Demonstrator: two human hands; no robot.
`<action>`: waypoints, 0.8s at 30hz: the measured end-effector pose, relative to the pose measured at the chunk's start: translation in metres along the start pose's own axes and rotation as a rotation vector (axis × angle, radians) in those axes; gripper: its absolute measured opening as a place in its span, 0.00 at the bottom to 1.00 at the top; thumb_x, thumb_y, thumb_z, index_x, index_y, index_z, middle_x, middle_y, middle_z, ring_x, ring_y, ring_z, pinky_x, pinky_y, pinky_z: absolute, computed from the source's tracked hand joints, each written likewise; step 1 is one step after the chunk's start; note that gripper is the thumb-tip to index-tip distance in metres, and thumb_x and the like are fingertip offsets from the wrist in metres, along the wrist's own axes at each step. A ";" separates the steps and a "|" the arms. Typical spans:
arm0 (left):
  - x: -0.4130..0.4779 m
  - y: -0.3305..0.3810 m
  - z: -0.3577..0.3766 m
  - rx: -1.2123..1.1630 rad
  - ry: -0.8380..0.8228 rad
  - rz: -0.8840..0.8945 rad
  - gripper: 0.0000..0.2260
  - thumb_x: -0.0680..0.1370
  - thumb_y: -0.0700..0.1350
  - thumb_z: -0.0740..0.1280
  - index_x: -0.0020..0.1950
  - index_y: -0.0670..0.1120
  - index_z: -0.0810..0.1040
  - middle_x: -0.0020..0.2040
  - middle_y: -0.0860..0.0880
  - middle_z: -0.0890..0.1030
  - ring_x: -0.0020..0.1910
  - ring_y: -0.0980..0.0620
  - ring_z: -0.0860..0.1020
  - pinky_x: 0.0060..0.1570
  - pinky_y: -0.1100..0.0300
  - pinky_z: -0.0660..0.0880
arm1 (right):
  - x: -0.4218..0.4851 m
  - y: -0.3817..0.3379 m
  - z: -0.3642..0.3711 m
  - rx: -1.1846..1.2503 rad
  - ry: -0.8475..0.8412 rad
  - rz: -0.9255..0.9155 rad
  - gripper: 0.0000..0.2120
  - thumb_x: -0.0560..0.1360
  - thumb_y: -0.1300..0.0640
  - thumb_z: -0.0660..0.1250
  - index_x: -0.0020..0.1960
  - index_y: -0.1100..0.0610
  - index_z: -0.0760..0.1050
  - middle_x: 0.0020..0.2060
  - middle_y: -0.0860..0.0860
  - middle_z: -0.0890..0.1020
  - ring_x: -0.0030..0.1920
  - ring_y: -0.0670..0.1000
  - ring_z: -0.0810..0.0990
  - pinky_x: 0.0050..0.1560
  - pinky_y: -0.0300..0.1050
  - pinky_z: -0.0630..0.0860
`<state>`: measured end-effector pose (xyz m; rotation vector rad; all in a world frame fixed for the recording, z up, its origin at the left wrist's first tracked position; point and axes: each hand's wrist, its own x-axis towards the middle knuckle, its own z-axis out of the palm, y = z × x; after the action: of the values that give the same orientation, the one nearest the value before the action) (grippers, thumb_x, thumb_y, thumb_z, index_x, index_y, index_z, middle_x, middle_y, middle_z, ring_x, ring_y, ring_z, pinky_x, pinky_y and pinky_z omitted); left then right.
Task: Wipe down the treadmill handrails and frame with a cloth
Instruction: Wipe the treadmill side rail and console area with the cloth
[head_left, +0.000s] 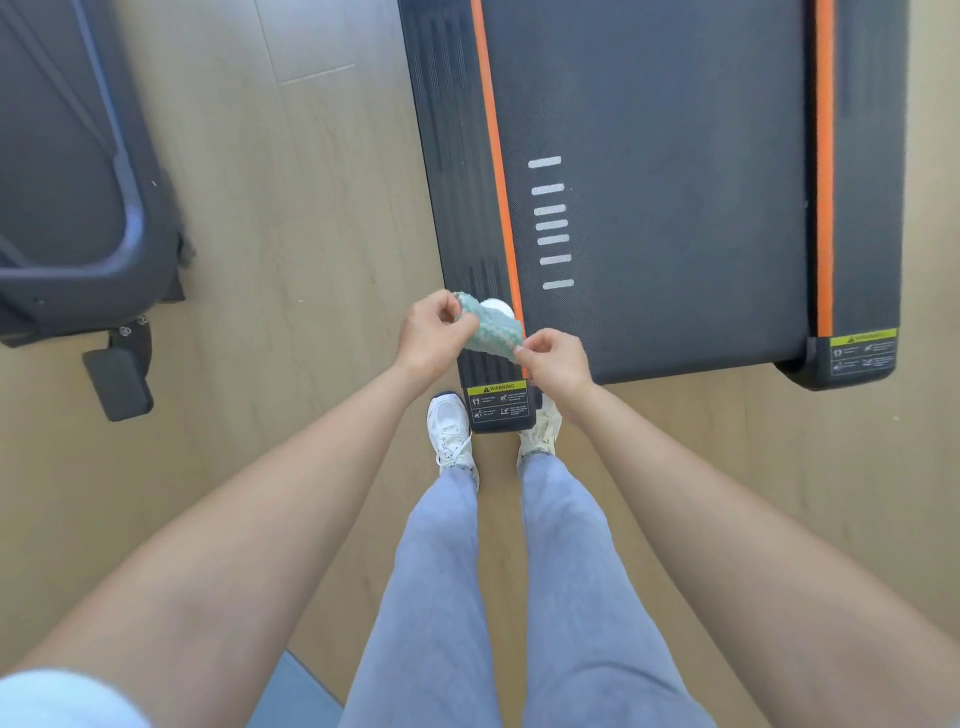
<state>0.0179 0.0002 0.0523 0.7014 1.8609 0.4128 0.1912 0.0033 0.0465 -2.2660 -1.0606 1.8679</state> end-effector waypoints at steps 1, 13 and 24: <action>-0.008 0.006 0.000 -0.030 -0.030 0.023 0.09 0.72 0.42 0.67 0.35 0.49 0.69 0.36 0.50 0.73 0.36 0.53 0.69 0.35 0.59 0.67 | -0.007 -0.001 -0.004 -0.025 0.000 -0.019 0.06 0.75 0.58 0.72 0.40 0.54 0.78 0.37 0.50 0.81 0.39 0.51 0.78 0.47 0.52 0.81; -0.133 0.083 -0.079 0.189 -0.238 0.379 0.11 0.68 0.38 0.60 0.34 0.51 0.60 0.32 0.54 0.62 0.31 0.57 0.59 0.31 0.62 0.57 | -0.145 -0.086 -0.069 -0.267 -0.088 -0.541 0.22 0.74 0.57 0.74 0.66 0.53 0.73 0.64 0.48 0.75 0.58 0.50 0.75 0.60 0.42 0.74; -0.183 0.112 -0.241 0.272 -0.167 0.572 0.13 0.68 0.41 0.65 0.39 0.60 0.73 0.35 0.49 0.77 0.34 0.54 0.68 0.36 0.54 0.69 | -0.222 -0.177 0.018 -0.406 -0.206 -0.766 0.12 0.72 0.51 0.74 0.52 0.54 0.78 0.57 0.49 0.78 0.52 0.53 0.75 0.56 0.50 0.75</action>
<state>-0.1233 -0.0212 0.3416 1.4210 1.5517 0.4486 0.0784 0.0202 0.3067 -1.4322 -2.1079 1.6464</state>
